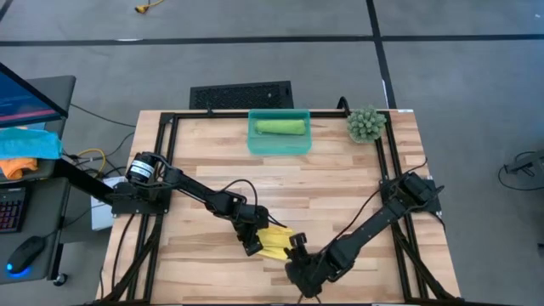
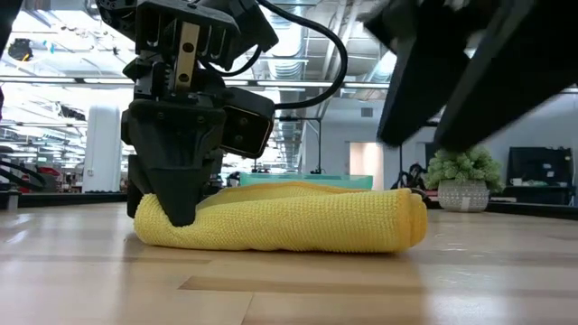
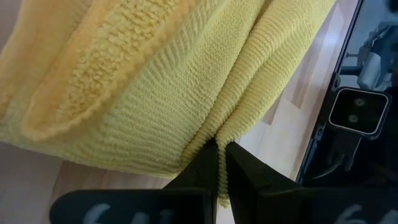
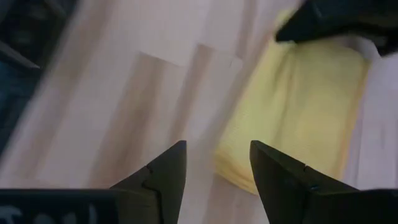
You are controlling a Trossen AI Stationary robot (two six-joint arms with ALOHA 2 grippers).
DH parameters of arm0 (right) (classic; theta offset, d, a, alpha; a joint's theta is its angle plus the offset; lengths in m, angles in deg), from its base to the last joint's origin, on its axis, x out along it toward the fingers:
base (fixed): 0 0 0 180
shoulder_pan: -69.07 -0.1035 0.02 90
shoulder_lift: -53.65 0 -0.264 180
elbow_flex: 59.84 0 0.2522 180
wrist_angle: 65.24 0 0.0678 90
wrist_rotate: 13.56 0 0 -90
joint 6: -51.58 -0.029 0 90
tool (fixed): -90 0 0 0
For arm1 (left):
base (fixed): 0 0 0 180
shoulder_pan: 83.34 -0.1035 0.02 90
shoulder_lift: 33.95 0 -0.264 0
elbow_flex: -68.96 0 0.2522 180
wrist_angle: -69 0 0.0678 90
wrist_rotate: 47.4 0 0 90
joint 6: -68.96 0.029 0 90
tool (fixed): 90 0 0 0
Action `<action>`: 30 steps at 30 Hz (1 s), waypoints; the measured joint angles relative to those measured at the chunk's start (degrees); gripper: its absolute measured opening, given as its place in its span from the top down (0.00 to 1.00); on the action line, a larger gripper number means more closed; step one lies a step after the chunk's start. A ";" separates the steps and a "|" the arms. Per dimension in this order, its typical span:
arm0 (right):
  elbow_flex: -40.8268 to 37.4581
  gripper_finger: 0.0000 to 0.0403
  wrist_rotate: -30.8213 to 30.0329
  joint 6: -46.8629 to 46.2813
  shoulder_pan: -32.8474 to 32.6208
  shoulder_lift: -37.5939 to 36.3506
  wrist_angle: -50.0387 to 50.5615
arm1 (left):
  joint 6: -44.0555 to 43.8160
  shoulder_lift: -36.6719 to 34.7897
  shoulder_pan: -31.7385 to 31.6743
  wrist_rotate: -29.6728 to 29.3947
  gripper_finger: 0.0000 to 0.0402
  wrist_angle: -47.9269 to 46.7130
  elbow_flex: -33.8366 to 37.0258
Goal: Roll microfiber towels into tight, uniform cylinder then place into a basket
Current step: Roll the yellow towel
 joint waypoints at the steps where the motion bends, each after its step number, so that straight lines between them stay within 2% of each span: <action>1: -0.54 0.50 -0.02 -0.12 0.32 0.05 -0.02 | 0.26 -0.02 0.00 -0.01 0.98 0.00 0.00; 6: -3.70 0.50 0.39 -0.72 1.88 0.06 -4.49 | 0.70 -0.02 0.00 -0.16 0.98 0.00 -0.02; 10: -6.02 0.51 4.32 -1.54 2.51 0.06 -6.58 | 0.81 -0.02 0.00 -0.16 0.98 0.00 -0.02; 25: -11.75 0.54 4.55 -3.34 3.80 0.08 -12.17 | 0.85 -0.03 0.00 -0.26 0.98 0.13 -0.04; 30: -12.06 0.55 4.36 -7.09 4.72 0.06 -12.21 | 1.55 -0.04 0.00 -0.31 0.98 0.13 -0.07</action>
